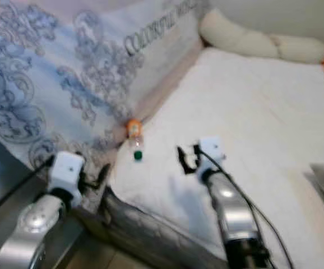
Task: Clean up the room
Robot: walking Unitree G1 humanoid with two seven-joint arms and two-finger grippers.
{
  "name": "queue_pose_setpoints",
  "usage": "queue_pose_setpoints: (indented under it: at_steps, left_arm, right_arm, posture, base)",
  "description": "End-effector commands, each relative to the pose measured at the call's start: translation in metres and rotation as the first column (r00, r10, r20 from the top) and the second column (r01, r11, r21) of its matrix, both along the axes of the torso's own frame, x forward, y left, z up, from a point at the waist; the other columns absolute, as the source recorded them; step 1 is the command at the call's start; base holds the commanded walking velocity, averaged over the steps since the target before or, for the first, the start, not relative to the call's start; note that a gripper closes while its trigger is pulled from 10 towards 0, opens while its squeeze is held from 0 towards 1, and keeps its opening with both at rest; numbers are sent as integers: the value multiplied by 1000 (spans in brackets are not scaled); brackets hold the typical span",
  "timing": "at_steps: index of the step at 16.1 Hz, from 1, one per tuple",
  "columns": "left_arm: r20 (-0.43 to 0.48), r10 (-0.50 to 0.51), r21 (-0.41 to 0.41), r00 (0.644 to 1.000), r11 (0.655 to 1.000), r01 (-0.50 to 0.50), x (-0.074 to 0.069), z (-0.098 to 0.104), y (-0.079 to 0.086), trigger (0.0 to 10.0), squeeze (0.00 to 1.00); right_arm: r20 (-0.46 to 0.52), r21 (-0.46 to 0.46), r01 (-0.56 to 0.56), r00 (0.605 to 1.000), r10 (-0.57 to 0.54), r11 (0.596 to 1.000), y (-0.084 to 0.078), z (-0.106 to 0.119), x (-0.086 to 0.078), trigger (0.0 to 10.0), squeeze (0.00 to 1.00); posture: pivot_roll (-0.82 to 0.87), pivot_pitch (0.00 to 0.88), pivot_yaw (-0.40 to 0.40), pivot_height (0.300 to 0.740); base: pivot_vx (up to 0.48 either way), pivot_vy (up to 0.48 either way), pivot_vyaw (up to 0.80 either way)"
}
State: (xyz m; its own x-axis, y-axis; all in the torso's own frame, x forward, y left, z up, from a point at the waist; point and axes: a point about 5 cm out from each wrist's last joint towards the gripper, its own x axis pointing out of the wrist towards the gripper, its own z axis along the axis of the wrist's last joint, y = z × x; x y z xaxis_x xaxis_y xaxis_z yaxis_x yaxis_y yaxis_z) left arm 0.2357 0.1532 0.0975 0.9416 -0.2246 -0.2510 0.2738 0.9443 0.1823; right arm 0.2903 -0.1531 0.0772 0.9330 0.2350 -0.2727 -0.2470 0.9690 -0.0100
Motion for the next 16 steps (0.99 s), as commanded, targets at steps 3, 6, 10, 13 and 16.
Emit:
queue_pose_setpoints:
  at_steps: [3, 6, 10, 13, 16]
  left_arm:
    - [-8, -12, 21, 1000, 1000, 13, -4, 2, 8, 10000, 0]
    - [-57, -139, 10, 989, 990, 140, -13, 2, -1, 10000, 0]
    - [-103, -224, 23, 969, 974, 227, -19, 2, -4, 10000, 0]
    - [-101, -268, 8, 958, 963, 270, -14, 7, -6, 10000, 0]
    - [-109, -370, 18, 923, 927, 374, -4, 16, -12, 10000, 0]
  right_arm:
    - [-28, 49, -74, 997, 76, 996, 21, 0, 1, 10000, 0]
    - [-83, 73, -129, 987, 135, 989, 29, 0, 5, 10000, 0]
    - [-226, 50, -136, 963, 144, 989, 36, -10, 18, 10000, 0]
    - [-287, 89, -102, 950, 123, 991, 41, -13, 31, 10000, 1000]
    - [-313, 35, -142, 939, 146, 989, 57, -3, 58, 10000, 1000]
  posture:
    - [7, 0, 2, 740]
    - [9, 0, 0, 740]
    - [17, 0, -6, 740]
    - [28, 3, -15, 740]
    - [40, 71, -22, 740]
  base:
    - [315, 0, 533]
    - [101, 0, 0]
    - [0, 0, 0]
    - [0, 0, 0]
    - [0, 0, 0]
